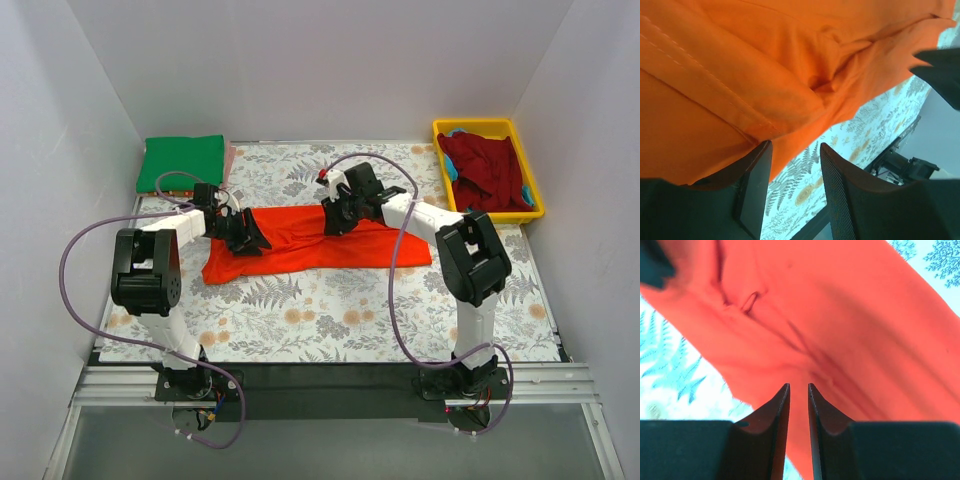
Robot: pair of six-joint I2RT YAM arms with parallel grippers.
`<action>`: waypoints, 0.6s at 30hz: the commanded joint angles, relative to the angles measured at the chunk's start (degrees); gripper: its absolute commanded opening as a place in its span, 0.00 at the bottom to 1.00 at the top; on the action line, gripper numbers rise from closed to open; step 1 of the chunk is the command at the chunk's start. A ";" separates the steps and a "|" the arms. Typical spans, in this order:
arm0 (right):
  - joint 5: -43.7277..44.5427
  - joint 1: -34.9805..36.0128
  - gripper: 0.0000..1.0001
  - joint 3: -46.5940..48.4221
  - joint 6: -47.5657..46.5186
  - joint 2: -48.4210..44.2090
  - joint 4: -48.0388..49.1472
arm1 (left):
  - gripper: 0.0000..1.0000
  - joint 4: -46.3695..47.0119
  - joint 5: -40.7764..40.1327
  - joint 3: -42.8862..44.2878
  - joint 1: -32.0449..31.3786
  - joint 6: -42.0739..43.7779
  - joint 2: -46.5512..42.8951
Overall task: Fold and stack the t-shirts
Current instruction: Fold the tshirt
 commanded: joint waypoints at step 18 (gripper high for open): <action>-1.64 -8.45 0.27 -10.71 -6.71 -11.16 -6.95 | 0.32 -1.80 -10.15 1.30 -0.92 0.15 0.05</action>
